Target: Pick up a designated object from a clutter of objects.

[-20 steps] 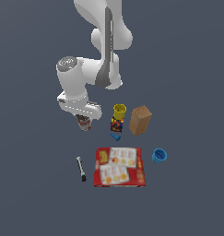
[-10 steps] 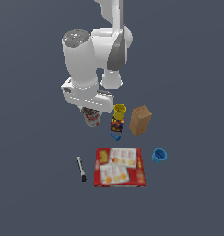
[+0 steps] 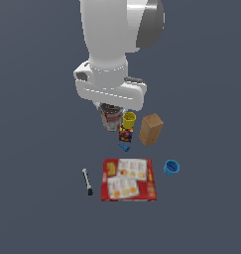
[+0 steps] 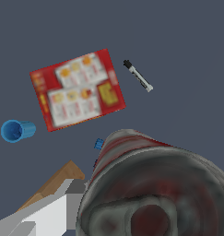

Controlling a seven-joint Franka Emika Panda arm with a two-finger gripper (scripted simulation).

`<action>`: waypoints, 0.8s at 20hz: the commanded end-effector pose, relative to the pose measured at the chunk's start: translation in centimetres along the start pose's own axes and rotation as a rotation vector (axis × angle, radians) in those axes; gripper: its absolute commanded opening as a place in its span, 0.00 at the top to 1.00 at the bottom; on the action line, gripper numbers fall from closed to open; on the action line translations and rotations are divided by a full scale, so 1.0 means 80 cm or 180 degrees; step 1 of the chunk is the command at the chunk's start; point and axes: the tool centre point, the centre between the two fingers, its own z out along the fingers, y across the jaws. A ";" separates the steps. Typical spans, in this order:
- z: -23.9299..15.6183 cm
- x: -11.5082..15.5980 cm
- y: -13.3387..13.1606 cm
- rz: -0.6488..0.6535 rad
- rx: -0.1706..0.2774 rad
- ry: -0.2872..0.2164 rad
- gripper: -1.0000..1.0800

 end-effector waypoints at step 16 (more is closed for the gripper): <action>-0.146 0.032 -0.109 -0.0003 0.0016 0.0006 1.00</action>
